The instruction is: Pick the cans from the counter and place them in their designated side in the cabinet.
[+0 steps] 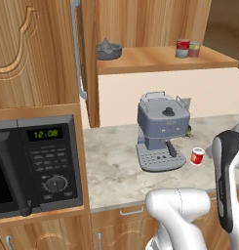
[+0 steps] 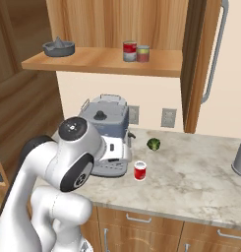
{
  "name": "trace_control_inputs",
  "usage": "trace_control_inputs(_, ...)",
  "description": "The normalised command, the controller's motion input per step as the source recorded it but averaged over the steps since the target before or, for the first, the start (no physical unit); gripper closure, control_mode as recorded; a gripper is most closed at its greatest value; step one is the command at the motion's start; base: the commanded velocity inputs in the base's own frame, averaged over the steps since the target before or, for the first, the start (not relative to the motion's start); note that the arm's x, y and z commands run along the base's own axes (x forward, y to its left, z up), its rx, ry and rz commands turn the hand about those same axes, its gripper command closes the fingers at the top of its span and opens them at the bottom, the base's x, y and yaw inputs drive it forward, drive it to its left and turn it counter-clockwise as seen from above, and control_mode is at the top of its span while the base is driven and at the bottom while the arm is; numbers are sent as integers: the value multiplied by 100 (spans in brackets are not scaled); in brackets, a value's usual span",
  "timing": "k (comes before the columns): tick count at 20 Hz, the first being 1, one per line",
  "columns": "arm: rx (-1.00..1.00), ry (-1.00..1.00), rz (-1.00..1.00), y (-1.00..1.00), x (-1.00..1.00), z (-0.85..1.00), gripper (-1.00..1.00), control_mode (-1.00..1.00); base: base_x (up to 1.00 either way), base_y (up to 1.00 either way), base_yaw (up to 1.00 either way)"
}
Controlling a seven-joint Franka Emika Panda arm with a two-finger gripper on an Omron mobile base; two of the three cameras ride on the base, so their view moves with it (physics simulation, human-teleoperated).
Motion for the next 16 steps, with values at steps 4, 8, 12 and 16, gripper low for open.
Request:
trace_control_inputs(4, 6, 0, 1, -5, 12, 0, -100, -100, 0, 0, 0)
trace_control_inputs(8, 6, -1, 1, -4, 10, 0, -100, -100, 0, 0, 0)
trace_control_inputs(12, 0, -3, 0, -2, 17, -7, -100, -100, 0, 0, 0)
trace_control_inputs(16, 0, -3, 0, -3, 22, -11, -100, -100, 0, 0, 0)
